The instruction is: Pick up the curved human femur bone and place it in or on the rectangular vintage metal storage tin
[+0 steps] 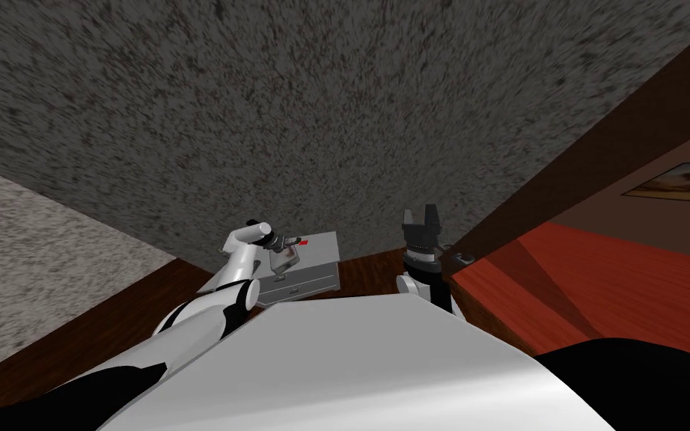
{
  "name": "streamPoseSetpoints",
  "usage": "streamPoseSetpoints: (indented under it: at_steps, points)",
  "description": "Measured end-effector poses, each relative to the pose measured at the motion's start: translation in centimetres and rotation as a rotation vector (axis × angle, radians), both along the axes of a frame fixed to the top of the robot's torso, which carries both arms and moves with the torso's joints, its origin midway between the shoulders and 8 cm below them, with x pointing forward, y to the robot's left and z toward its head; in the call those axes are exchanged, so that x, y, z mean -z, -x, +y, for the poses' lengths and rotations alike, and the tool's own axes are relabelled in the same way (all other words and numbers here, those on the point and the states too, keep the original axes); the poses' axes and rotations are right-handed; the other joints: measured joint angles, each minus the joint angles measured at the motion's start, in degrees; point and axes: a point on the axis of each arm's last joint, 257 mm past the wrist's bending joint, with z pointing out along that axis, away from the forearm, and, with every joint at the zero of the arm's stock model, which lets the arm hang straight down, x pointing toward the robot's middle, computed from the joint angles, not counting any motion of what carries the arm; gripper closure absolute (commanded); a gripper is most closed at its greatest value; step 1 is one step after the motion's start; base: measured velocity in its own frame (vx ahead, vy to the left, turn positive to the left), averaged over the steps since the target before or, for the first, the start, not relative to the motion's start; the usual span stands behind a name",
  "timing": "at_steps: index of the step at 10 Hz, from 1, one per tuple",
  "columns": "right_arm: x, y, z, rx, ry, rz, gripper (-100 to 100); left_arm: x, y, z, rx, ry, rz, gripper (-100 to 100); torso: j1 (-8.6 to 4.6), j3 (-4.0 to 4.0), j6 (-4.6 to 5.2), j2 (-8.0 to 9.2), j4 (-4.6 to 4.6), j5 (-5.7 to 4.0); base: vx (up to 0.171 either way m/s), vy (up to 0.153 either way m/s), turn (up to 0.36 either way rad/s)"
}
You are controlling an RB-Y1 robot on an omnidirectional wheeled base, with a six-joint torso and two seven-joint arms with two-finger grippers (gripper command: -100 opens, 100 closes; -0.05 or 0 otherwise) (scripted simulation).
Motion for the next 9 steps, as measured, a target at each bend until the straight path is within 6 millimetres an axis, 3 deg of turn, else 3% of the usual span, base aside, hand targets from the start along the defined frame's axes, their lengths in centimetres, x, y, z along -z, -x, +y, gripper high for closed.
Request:
streamPoseSetpoints:
  at_steps: [1, 4, 9]
  points:
    - [0.0, 0.0, 0.0, 0.000, 0.000, 0.000, 0, -1.6, -0.9, 0.9, -0.001, -0.018, -0.032, 100, 0.05, 0.05, -0.03, 0.07, 0.03, 0.00, -0.036, 0.091, 0.054]
    - [0.0, 0.0, 0.0, 0.000, 0.000, 0.000, 0, -3.7, -1.4, 2.4, -0.001, -0.071, -0.084, 100, -0.05, 0.11, 0.08, 0.22, 0.02, 0.03, -0.052, 0.102, -0.146]
    - [0.0, 0.0, 0.0, 0.000, 0.000, 0.000, 0, -2.0, 0.5, 4.0, 0.030, -0.177, -0.049, 100, -0.04, 0.05, 0.20, 0.15, -0.04, 0.03, -0.058, 0.132, -0.286]
